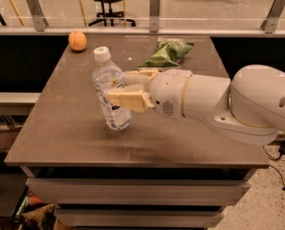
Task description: Move blue plastic bottle near orange
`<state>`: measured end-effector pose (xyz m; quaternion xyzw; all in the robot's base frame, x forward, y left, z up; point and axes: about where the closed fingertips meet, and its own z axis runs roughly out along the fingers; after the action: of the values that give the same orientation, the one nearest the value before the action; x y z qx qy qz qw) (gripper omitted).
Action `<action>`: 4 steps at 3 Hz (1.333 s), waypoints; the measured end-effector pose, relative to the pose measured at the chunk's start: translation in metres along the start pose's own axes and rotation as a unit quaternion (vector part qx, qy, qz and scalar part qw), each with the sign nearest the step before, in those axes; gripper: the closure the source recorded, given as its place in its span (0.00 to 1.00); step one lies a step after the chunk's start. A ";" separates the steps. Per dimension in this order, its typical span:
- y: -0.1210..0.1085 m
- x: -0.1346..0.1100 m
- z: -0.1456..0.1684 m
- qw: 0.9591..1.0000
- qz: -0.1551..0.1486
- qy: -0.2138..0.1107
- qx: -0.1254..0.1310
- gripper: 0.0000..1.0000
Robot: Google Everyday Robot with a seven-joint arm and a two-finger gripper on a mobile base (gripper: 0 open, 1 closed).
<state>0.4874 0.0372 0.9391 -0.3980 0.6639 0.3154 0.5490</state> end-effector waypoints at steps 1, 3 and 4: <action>-0.018 -0.020 0.012 1.000 -0.012 -0.007 0.000 1.00; -0.055 -0.061 0.044 0.999 -0.035 -0.028 0.003 1.00; -0.078 -0.078 0.067 0.998 -0.044 -0.037 0.005 1.00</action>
Offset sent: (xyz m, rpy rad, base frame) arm 0.0811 0.0157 0.0558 0.0155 -0.0910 0.0001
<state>0.5940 0.0712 1.0039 -0.4121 0.6266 0.3026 0.5882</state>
